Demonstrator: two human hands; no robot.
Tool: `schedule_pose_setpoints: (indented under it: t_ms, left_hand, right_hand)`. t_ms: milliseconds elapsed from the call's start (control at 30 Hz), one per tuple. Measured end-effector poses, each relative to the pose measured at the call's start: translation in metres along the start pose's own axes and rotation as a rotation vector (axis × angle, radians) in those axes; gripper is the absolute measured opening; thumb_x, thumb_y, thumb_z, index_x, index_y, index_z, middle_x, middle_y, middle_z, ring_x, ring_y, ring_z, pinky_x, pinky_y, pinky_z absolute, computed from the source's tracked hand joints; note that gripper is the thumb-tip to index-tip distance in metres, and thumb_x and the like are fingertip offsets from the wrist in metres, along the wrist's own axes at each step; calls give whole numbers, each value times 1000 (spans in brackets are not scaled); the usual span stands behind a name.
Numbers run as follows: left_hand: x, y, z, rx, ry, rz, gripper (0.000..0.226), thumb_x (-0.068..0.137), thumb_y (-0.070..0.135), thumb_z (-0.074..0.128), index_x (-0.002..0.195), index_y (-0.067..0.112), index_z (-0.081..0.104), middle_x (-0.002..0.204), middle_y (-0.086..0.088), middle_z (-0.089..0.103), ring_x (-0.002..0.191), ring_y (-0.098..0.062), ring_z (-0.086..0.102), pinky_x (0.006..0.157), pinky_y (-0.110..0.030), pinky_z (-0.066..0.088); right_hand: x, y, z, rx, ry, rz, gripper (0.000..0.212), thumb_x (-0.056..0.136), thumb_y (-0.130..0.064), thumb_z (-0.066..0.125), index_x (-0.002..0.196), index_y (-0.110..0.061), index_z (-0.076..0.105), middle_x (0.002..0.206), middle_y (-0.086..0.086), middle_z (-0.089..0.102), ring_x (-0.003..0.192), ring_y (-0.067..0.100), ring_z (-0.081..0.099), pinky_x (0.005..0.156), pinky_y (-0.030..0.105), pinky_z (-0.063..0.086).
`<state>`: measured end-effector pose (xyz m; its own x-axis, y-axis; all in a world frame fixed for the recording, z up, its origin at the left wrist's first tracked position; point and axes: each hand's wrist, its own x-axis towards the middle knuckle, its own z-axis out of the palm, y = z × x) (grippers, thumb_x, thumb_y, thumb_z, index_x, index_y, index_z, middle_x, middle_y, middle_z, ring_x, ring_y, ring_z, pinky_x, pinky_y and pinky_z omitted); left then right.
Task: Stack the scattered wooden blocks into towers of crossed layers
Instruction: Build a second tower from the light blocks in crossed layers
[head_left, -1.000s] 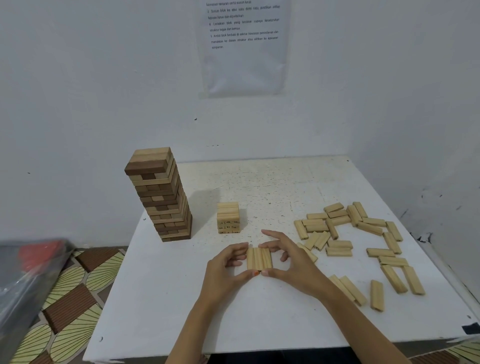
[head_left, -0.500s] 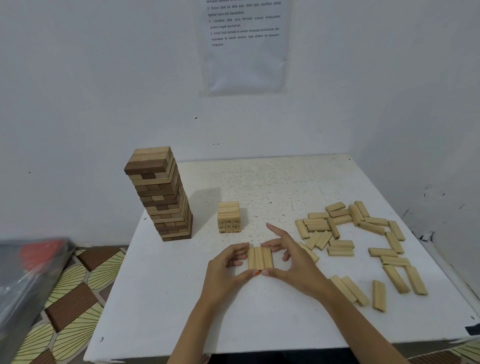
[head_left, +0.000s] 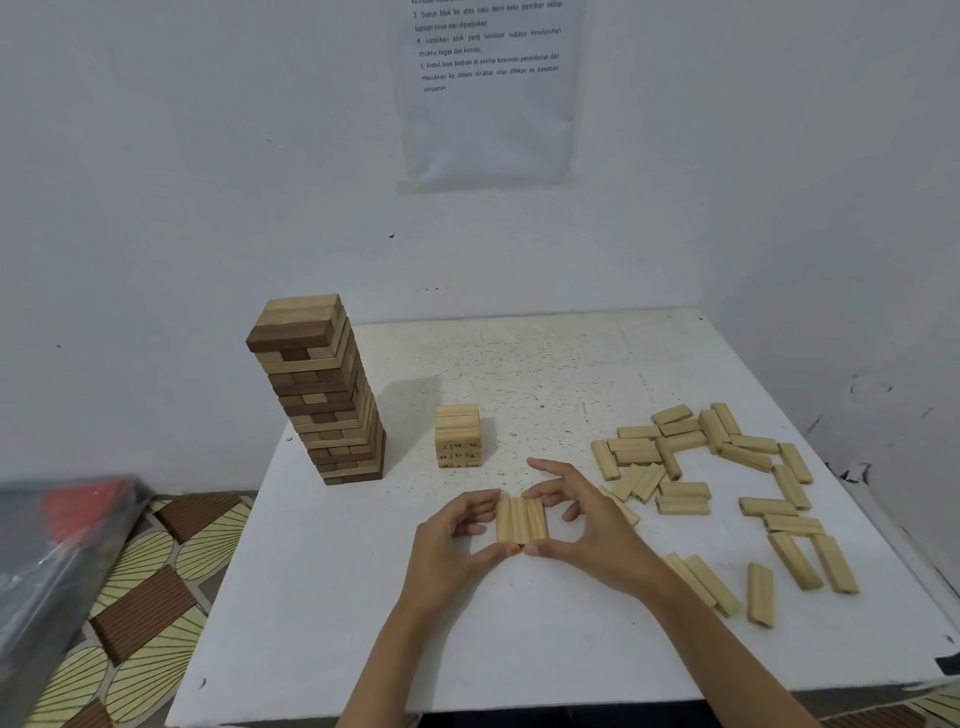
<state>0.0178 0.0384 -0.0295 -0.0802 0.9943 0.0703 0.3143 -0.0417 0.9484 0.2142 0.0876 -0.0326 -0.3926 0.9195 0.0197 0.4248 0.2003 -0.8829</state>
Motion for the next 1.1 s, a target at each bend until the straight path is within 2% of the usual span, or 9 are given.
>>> schedule_pose_setpoints:
  t_ms: [300,400,567,700,767,867,1000,1100]
  left_hand:
    - [-2,3,0,-5,-6,-7,52,66,9,88,111,26,67,102,19,70,99,-1,64,83,-16,49]
    - [0,3,-1,-11,-8,-15,56,66,10,88,115,26,65,104,13,71,100,-3,64,83,-17,50]
    - [1,5,-2,-60,15,-32,58,67,9,87,117,28,64,108,8,71,99,-8,66,85,-24,52]
    - [3,11,-8,-49,41,9,59,70,10,85,120,31,62,113,15,69,102,-7,65,88,-20,51]
    - [5,16,-12,-41,70,33,59,72,10,84,122,31,61,115,20,67,103,-7,65,88,-20,51]
    - [7,28,-17,-88,149,66,55,74,8,82,121,28,62,113,17,68,100,-9,66,85,-19,52]
    - [15,40,-20,-126,268,139,48,76,2,78,113,28,63,110,15,70,103,-7,66,86,-18,52]
    - [24,43,-22,-143,323,131,47,78,-1,76,111,29,63,107,16,71,102,-6,67,87,-19,52]
  right_hand:
    - [-1,0,2,11,14,8,81,67,-27,88,132,-45,43,115,-20,63,108,1,54,86,16,42]
    - [0,-2,1,14,8,11,80,66,-26,89,130,-44,45,114,-20,64,107,2,54,85,17,42]
    - [5,-9,-1,55,16,20,76,64,-22,89,125,-43,50,111,-23,64,98,6,56,82,25,46]
    - [11,-22,-4,78,10,-13,73,65,-20,89,125,-39,52,112,-21,63,98,9,57,84,28,50]
    - [17,-31,-8,84,3,-39,73,65,-18,89,125,-37,52,111,-21,63,99,8,57,84,25,49]
    - [27,-44,-13,89,-3,-75,71,67,-16,88,126,-36,53,111,-19,63,99,9,57,84,21,48]
    - [46,-59,-16,102,3,-105,70,68,-19,87,126,-36,52,113,-15,63,101,8,57,84,20,48]
    - [61,-65,-15,96,2,-123,70,68,-20,88,126,-35,52,113,-17,64,101,7,57,85,22,48]
